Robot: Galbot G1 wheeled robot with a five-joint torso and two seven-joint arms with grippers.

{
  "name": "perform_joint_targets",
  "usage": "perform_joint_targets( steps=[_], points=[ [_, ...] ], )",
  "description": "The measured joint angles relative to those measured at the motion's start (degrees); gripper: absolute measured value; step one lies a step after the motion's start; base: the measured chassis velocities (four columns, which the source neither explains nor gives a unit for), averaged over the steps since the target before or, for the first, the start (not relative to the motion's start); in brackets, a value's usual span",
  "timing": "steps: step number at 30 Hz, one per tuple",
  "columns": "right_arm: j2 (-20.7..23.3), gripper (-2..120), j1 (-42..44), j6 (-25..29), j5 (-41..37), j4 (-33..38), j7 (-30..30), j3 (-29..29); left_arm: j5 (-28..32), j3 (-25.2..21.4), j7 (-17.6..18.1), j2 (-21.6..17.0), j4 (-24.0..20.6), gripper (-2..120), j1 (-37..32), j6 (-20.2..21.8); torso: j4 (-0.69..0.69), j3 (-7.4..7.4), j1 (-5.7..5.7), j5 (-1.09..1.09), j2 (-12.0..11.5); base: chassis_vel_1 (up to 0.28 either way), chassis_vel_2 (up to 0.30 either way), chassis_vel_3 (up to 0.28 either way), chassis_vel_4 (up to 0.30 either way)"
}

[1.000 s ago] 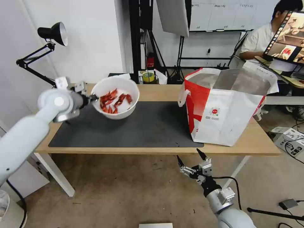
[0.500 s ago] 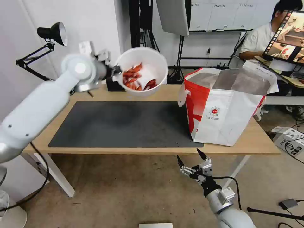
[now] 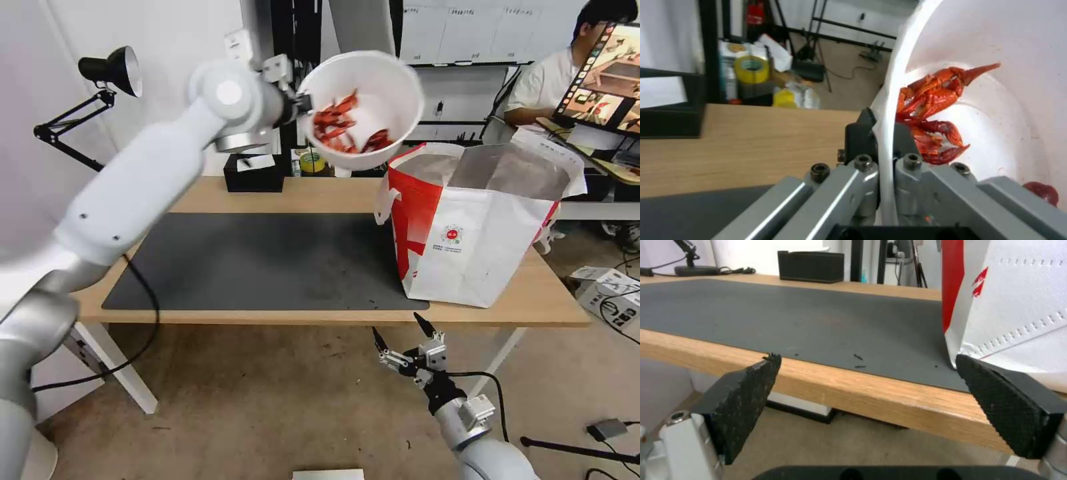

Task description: Pick up the trash from the table and place it into the takeout bag.

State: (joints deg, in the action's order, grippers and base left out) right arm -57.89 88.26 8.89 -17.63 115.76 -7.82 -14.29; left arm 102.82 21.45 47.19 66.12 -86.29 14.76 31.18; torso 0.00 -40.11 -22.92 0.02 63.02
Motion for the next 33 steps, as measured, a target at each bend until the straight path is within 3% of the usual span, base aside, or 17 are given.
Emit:
perform_joint_targets(
  steps=[7, 11, 33],
  points=[
    [0.0, 100, 0.0, 0.0, 0.0, 0.0, 0.0, 0.0, -3.73, 1.55, 0.56, 6.93, 4.04, 0, 0.84, -1.59, 0.0, 0.0, 0.0, 0.0, 0.0, 0.0, 0.0, 0.0, 0.0],
    [0.0, 100, 0.0, 0.0, 0.0, 0.0, 0.0, 0.0, -10.27, 3.68, 0.1, 10.45, 6.53, 0, 0.01, -4.9, 0.0, 0.0, 0.0, -0.01, 0.0, 0.0, 0.0, 0.0, 0.0],
    [0.0, 100, 0.0, 0.0, 0.0, 0.0, 0.0, 0.0, -21.13, 7.69, -0.92, 16.81, 10.3, 0, -3.15, -10.94, 0.01, 0.0, 0.0, -0.02, 0.0, 0.0, 0.0, 0.0, 0.0]
  ],
)
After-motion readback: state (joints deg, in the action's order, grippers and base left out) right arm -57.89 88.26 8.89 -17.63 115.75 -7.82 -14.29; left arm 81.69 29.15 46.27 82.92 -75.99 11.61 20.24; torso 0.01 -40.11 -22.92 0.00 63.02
